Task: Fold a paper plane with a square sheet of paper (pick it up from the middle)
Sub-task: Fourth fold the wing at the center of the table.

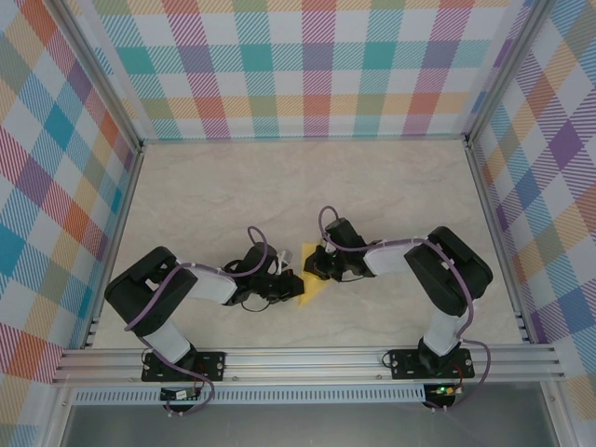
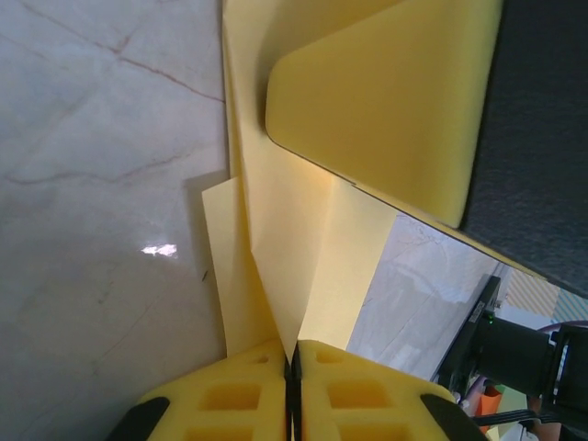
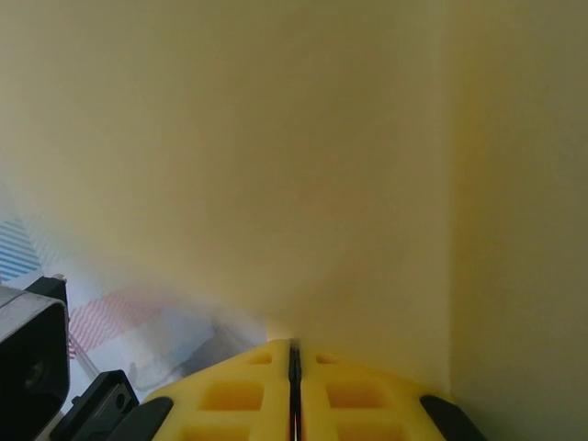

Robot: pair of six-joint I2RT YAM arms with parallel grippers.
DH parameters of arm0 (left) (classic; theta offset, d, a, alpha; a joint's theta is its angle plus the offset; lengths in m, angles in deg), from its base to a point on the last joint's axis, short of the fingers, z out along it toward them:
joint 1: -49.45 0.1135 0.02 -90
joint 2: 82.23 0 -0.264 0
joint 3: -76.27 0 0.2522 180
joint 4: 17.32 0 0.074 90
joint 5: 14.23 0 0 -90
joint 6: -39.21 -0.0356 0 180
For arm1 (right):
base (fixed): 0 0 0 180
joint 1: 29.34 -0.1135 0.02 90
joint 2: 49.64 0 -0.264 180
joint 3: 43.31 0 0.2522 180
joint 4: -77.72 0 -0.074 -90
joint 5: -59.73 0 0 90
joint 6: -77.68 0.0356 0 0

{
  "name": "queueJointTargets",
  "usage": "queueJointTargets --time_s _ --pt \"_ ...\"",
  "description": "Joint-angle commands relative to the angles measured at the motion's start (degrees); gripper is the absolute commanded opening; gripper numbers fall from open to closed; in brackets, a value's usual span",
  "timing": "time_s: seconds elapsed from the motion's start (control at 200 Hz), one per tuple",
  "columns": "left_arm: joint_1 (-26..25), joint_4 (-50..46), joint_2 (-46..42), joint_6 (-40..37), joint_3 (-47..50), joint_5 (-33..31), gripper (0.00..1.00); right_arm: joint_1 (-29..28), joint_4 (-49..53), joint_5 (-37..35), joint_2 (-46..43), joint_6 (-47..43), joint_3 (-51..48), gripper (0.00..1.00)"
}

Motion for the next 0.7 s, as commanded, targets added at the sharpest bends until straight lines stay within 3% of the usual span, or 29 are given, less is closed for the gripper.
queueJointTargets --time_s 0.0,0.41,0.695 --pt "0.14 -8.02 0.46 -2.44 1.09 -4.64 0.13 0.19 2.14 -1.15 1.41 -1.05 -0.59 0.09" --pt "0.1 -7.59 -5.97 -3.96 1.53 -3.44 0.17 0.21 3.84 -1.74 0.57 -2.47 -1.76 0.1" --pt "0.1 -1.65 -3.17 -2.11 1.3 -0.41 0.18 0.22 4.3 -2.01 0.43 -2.92 -2.15 0.1"
